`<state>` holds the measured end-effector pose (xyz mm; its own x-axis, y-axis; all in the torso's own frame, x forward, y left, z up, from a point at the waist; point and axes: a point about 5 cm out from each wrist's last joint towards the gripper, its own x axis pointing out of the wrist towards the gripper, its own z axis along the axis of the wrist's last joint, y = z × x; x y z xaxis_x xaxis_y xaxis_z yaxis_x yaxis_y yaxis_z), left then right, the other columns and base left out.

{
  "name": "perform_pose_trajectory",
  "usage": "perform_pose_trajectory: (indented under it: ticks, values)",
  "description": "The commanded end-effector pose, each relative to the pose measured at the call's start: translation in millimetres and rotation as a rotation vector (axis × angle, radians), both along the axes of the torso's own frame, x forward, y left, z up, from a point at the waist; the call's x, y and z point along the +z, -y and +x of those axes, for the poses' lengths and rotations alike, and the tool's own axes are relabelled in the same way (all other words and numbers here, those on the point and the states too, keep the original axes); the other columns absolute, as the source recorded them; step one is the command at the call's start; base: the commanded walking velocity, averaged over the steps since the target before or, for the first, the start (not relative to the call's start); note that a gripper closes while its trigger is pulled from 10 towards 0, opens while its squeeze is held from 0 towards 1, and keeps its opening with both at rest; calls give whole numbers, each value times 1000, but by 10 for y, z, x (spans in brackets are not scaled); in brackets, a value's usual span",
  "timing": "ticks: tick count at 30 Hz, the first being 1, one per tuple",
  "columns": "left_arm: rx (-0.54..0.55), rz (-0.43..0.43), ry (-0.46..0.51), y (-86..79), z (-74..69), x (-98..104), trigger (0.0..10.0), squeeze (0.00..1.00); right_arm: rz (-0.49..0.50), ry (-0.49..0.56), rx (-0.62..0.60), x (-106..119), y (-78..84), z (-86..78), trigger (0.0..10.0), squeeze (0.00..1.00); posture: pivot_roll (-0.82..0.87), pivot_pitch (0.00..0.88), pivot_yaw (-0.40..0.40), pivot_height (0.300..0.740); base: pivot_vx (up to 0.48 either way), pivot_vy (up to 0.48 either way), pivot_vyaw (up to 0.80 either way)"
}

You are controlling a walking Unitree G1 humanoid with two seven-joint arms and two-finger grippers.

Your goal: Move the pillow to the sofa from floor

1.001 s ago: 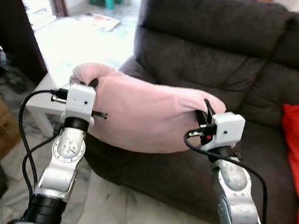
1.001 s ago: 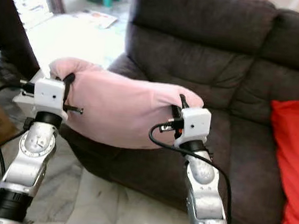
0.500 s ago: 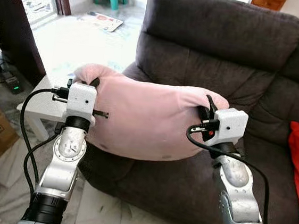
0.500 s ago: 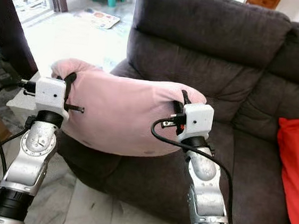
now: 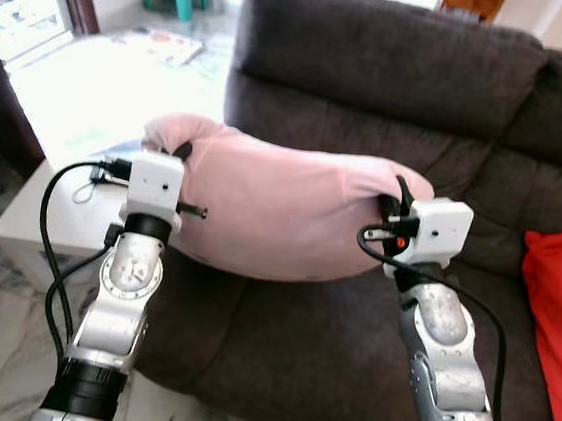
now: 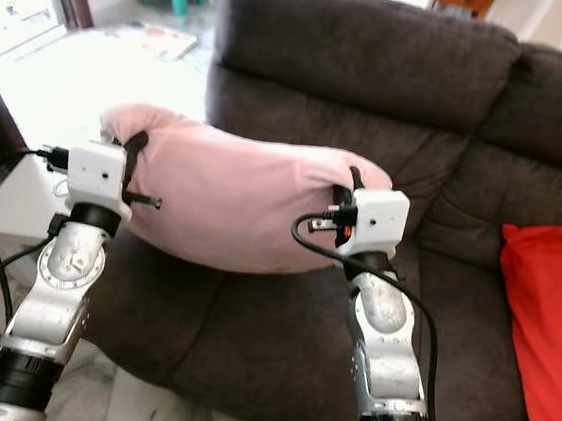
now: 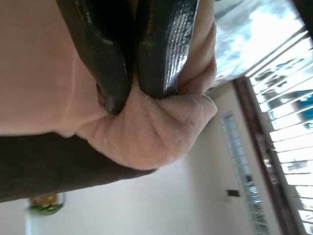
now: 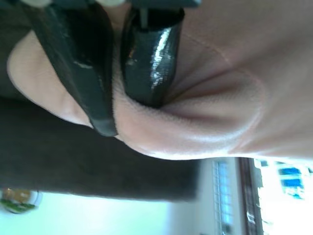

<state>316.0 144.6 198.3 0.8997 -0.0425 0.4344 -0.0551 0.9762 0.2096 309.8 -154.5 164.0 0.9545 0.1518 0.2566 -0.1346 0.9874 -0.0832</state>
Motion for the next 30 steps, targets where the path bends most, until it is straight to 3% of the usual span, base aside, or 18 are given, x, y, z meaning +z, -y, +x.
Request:
perform_pose_trajectory:
  ticks: [1,9,14,16,21,27,28,30]
  values:
    - [25,10,25,-80,-7,54,10000,0,30,96,-11,207,9,7,10000,0,-28,71,-53,740,431,0,0]
    - [12,9,19,-66,-2,51,10000,0,31,90,-20,209,19,21,10000,0,-27,72,-57,740,304,0,0]
    - [-61,5,-21,8,9,1,10000,0,22,80,-22,195,14,29,10000,0,-24,73,-58,740,122,0,0]
    - [-206,-84,-127,131,6,-125,10000,0,14,71,-32,187,21,49,10000,0,-23,74,-60,740,0,0,0]
    - [-326,-166,-274,238,-8,-295,10000,0,-8,54,-32,184,20,82,10000,0,-26,74,-59,740,0,0,0]
    - [-401,-141,-338,290,-26,-348,10000,0,-53,17,-29,166,23,166,10000,0,-23,76,-55,740,0,0,0]
    - [-454,-137,-367,319,-39,-378,10000,0,-113,-49,-34,116,28,275,10000,0,-26,73,-54,740,0,0,0]
    - [-479,-141,-380,337,-48,-387,10000,0,-135,-73,-29,106,29,324,10000,0,-25,74,-55,740,0,0,0]
